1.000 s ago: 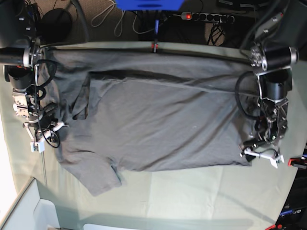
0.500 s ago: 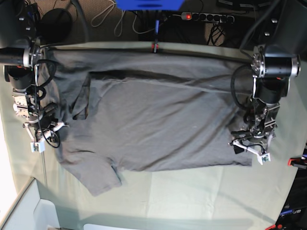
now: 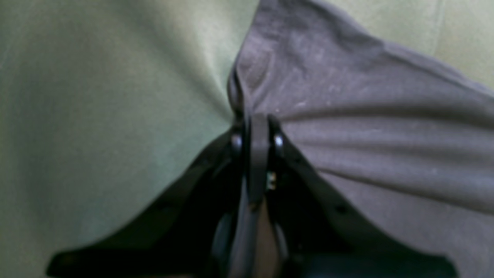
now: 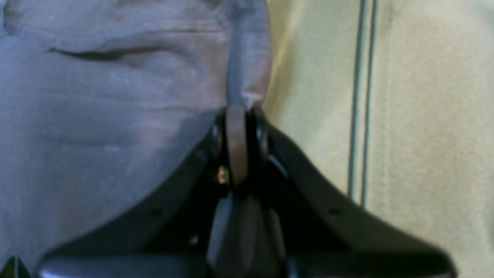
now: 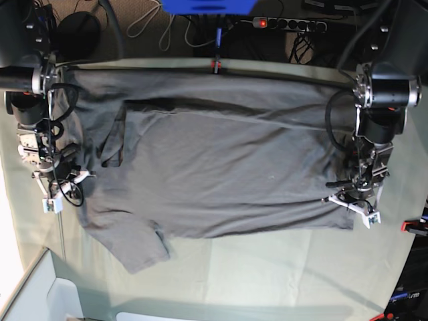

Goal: Layout the t-shirt on the table in an organized manner, then fold the t-shirt properly
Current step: 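Lift the grasped edge with both grippers and fold it over the first fold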

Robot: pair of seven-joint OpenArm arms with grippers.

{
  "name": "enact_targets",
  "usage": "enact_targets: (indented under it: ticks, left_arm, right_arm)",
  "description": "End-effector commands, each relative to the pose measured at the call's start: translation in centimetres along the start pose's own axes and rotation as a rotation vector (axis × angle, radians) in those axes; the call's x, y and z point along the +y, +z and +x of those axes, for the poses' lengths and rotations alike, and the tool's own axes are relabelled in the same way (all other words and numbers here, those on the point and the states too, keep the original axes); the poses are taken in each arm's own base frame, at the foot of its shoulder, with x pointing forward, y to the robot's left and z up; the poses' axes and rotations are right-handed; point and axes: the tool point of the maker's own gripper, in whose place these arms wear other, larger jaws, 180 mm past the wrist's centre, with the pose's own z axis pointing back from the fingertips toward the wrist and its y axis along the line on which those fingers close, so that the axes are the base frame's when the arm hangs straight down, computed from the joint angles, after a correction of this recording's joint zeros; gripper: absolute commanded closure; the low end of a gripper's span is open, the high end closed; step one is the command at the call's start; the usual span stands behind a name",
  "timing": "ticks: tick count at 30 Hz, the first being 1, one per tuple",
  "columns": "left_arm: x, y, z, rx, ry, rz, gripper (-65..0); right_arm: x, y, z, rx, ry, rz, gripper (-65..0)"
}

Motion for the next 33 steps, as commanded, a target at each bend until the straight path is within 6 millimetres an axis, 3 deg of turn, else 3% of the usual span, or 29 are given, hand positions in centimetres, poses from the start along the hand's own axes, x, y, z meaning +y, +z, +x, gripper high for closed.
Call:
enact_targets:
  ticks: [1,4,8,16,19,22,26,33]
  left_arm:
    - [0.1,0.0,2.6,-0.045,0.009,0.003,-0.2]
    - [-0.2,0.0,2.7,-0.049,0.01,-0.003,-0.1]
    - [-1.1,0.6,4.8,-0.121,-0.001,-0.035,-0.1]
    - [-3.5,3.9,6.5,-0.183,-0.055,-0.119,-0.1]
    - [-3.8,4.3,6.3,-0.179,-0.062,-0.13,-0.1]
    - [-2.7,4.5,5.8,-0.171,-0.031,-0.112,-0.1]
    - [0.9,5.1,5.3,-0.185,0.064,-0.056,-0.1]
    - [1.3,6.5,5.4,-0.224,0.051,-0.059,-0.1]
  right_arm:
    - [-0.2,-0.1,0.7,0.009,0.01,0.005,0.0]
    - [-0.2,-0.1,1.1,-0.005,0.007,0.004,0.0]
    - [-0.2,-0.1,2.6,-0.044,0.028,0.005,0.0]
    - [-2.0,2.6,4.2,-0.166,0.045,-0.042,0.0]
    - [-1.8,3.2,3.8,-0.181,0.044,-0.045,0.0]
    - [-2.8,4.5,3.4,-0.204,0.032,-0.075,0.0]
    - [-3.2,6.4,2.8,-0.238,0.028,-0.101,0.0]
    - [-1.3,9.8,3.1,-0.337,-0.009,-0.019,0.0]
